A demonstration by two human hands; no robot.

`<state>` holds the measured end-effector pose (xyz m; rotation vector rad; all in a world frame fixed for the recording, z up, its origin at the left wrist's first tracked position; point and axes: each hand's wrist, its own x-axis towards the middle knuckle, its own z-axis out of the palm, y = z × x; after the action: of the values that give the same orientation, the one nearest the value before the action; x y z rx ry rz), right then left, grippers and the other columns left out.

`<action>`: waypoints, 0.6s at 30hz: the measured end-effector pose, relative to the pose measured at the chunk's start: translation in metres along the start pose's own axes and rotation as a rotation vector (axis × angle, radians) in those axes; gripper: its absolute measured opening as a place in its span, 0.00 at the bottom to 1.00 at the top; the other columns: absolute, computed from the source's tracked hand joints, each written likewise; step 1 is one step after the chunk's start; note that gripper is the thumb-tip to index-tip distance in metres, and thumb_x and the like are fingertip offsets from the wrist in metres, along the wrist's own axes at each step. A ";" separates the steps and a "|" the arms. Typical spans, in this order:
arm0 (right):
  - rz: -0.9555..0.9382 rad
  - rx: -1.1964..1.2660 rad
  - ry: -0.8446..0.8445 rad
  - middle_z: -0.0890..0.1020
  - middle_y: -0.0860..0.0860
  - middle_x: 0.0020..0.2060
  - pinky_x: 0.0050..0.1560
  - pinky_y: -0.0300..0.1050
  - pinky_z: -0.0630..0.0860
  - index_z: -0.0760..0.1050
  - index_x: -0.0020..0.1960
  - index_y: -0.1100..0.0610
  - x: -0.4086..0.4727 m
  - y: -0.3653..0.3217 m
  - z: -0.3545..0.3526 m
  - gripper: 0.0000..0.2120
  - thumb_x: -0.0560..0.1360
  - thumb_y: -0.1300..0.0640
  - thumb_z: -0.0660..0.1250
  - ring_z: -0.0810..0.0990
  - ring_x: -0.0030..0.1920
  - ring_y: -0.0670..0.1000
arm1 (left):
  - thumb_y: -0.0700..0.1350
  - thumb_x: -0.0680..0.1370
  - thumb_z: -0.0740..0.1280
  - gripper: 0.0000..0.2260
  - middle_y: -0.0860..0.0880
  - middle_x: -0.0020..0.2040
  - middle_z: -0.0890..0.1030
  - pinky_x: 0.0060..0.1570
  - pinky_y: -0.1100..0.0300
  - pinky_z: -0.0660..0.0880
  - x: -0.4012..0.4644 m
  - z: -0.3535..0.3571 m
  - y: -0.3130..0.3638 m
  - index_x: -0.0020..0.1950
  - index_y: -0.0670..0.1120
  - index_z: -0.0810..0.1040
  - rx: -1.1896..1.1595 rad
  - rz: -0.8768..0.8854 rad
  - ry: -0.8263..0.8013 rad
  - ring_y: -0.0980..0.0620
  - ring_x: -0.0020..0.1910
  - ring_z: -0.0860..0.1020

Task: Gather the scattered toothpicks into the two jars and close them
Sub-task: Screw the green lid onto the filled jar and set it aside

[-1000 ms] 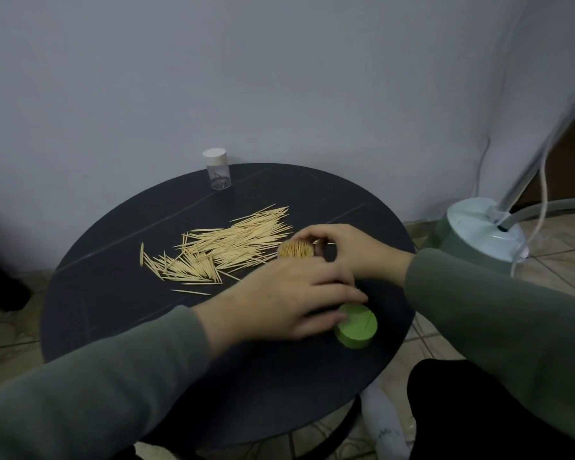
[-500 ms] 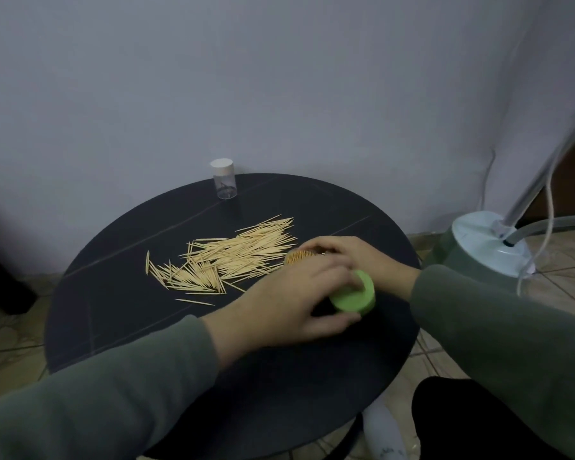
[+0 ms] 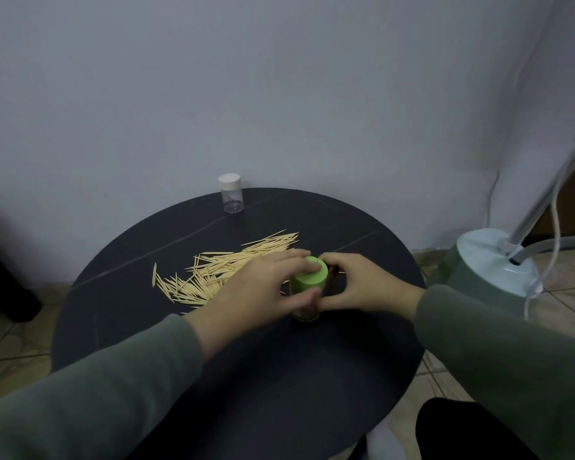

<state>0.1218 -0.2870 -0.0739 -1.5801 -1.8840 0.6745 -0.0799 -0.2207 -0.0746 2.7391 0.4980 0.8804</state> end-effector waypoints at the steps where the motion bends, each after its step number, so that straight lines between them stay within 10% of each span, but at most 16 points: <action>1: 0.003 -0.002 -0.004 0.81 0.42 0.46 0.51 0.47 0.78 0.77 0.52 0.44 0.000 0.000 0.000 0.21 0.62 0.41 0.77 0.79 0.48 0.43 | 0.60 0.72 0.66 0.21 0.49 0.62 0.80 0.59 0.59 0.76 0.000 0.000 -0.001 0.59 0.49 0.82 -0.017 -0.015 -0.007 0.54 0.60 0.78; 12: 0.024 -0.018 -0.025 0.81 0.42 0.47 0.51 0.44 0.78 0.76 0.53 0.46 0.002 -0.002 0.000 0.22 0.63 0.42 0.78 0.79 0.49 0.41 | 0.49 0.66 0.77 0.19 0.57 0.64 0.77 0.62 0.59 0.74 -0.007 0.009 0.001 0.56 0.53 0.82 -0.524 -0.286 0.053 0.63 0.61 0.77; 18: -0.008 -0.045 0.010 0.81 0.43 0.45 0.50 0.49 0.79 0.76 0.51 0.45 0.001 -0.003 0.001 0.21 0.61 0.43 0.77 0.79 0.47 0.44 | 0.51 0.69 0.76 0.17 0.61 0.63 0.77 0.57 0.64 0.75 -0.009 0.009 0.004 0.56 0.54 0.80 -0.391 -0.257 0.059 0.65 0.59 0.76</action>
<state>0.1194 -0.2860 -0.0723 -1.5995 -1.9097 0.6242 -0.0801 -0.2282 -0.0853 2.2451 0.6014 0.8866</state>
